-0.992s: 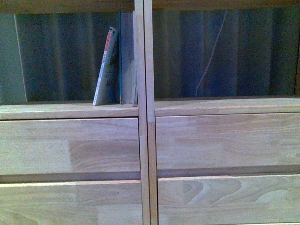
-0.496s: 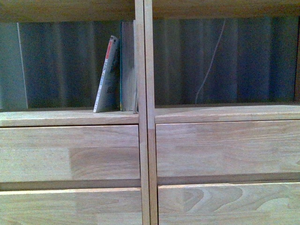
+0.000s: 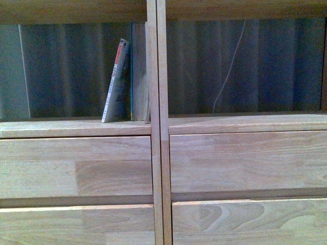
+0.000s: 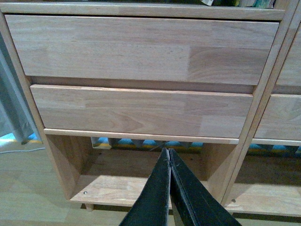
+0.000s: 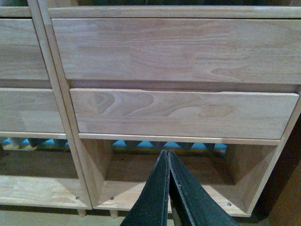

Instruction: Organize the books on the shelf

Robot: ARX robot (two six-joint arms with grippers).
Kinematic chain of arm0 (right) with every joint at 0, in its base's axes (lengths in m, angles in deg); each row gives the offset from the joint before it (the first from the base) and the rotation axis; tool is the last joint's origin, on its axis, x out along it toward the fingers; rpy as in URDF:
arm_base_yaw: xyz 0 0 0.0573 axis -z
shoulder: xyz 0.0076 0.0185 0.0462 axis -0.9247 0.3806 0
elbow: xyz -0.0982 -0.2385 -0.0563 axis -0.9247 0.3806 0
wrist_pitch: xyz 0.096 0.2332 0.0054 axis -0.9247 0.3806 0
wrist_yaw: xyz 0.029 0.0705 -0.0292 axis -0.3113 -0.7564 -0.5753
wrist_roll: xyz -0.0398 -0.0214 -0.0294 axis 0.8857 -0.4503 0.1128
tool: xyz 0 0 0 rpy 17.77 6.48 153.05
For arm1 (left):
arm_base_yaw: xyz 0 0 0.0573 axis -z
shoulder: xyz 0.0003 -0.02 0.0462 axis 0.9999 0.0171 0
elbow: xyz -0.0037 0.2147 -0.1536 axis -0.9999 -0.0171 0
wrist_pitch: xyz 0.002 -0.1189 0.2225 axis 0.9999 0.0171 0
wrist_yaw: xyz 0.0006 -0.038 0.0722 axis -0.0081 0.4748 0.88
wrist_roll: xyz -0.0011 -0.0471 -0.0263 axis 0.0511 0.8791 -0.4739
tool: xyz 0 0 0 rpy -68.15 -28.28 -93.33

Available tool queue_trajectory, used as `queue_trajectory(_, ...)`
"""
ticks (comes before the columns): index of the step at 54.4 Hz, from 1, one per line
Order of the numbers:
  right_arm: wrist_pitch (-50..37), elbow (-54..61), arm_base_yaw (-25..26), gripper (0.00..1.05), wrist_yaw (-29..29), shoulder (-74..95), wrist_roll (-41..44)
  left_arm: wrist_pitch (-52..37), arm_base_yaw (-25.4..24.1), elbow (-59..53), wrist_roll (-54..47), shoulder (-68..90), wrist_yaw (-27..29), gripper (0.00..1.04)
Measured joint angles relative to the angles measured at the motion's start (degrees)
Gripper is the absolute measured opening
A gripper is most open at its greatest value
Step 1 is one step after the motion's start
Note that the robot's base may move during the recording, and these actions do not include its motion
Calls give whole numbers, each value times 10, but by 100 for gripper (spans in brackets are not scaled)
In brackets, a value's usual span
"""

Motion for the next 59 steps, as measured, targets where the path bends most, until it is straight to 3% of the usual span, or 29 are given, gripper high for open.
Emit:
queue_trajectory(26,0,0,0,3,0,0,0,-4,0,-30,0,-30,0,3)
queue_trajectory(28,0,0,0,9,0,0,0,-4,0,-30,0,-30,0,5)
queue_trajectory(51,0,0,0,82,0,0,0,-4,0,-30,0,-30,0,81)
queue_trajectory(57,0,0,0,98,0,0,0,-4,0,-30,0,-30,0,98)
queue_trajectory(59,0,0,0,98,0,0,0,-4,0,-30,-1,-30,0,98)
